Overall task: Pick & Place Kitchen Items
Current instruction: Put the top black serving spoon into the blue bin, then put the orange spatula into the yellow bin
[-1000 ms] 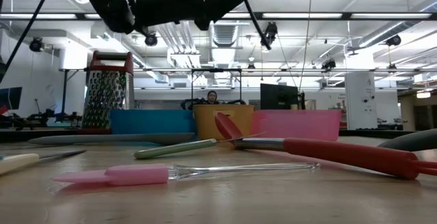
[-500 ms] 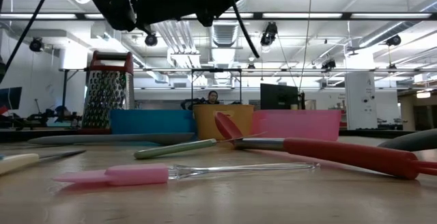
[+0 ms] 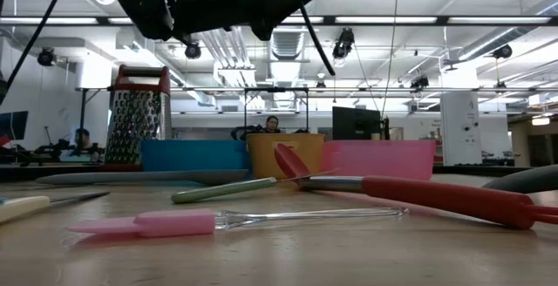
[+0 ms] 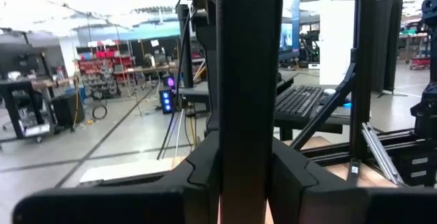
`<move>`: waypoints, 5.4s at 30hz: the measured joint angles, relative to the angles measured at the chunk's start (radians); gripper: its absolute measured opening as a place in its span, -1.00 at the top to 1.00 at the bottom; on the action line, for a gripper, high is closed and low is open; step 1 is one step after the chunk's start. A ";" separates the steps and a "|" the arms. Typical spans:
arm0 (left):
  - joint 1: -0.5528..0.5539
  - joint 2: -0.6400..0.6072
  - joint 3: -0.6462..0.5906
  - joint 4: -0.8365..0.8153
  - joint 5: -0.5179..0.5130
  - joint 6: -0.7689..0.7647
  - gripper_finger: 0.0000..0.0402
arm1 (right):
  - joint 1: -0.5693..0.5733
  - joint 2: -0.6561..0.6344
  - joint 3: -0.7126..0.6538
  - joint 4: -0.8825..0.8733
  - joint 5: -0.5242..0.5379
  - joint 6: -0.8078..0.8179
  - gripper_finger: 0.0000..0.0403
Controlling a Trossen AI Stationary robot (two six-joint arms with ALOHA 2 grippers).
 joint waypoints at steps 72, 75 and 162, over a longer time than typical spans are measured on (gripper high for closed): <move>0.512 0.050 0.339 -1.540 -0.348 -0.258 0.60 | -0.001 -0.152 -0.011 -0.705 0.705 0.244 0.31; 0.512 0.072 0.339 -1.540 -0.347 -0.253 0.60 | -0.001 -0.152 -0.011 -0.705 0.705 0.244 0.27; 0.208 -0.131 0.803 -2.077 -0.421 -0.352 -0.21 | -0.006 -0.151 -0.037 -0.729 0.705 0.244 0.13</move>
